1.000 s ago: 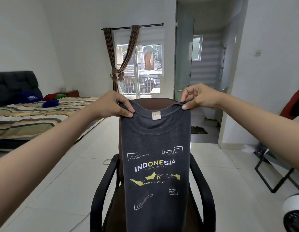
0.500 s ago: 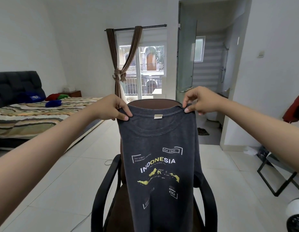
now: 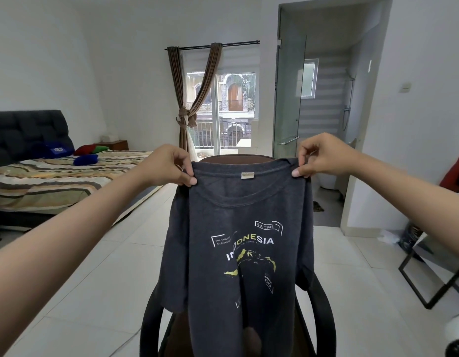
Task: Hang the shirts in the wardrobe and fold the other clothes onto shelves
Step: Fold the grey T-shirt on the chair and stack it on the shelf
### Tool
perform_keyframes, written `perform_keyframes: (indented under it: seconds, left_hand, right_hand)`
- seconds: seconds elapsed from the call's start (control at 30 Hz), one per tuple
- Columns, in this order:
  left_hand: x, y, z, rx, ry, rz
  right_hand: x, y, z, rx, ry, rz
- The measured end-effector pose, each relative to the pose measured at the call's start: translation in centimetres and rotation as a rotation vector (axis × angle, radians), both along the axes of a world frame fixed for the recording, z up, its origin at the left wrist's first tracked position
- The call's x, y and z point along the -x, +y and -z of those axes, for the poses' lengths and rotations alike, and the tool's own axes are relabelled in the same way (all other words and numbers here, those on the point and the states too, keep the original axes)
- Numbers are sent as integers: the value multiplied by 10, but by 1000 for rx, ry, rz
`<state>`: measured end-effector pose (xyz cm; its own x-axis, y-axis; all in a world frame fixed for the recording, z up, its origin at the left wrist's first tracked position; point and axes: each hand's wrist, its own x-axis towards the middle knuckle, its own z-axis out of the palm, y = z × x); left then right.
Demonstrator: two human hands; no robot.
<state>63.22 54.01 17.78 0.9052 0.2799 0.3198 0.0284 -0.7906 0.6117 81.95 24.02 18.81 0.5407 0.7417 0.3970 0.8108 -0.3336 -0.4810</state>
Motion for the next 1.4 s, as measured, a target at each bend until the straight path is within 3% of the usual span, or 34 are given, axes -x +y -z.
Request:
perform_keyframes:
  seconds: [0.1, 0.3, 0.53, 0.7, 0.77, 0.93, 1.13, 1.4]
  left_hand:
    - [0, 2, -1, 3, -8, -17]
    - [-9, 5, 2, -109, 174, -93]
    - [-7, 4, 15, -37, -58, -111]
    - [1, 10, 17, 106, -152, 97]
    - [2, 11, 16, 104, -169, 81]
    - [0, 9, 15, 32, -106, -45]
    - [5, 15, 16, -264, -84, -17]
    - [9, 18, 10, -285, -90, -32]
  right_hand:
    - [2, -3, -2, 14, -45, 43]
    - [6, 0, -7, 26, -185, 84]
    - [8, 1, -14, -25, -243, 120]
    - [1, -2, -17, -87, -237, 170]
    - [1, -4, -18, -114, -225, 171]
    - [6, 1, -20, -125, -239, 153]
    - [7, 0, -26, -168, -243, 156]
    - [8, -2, -26, -113, -292, 155]
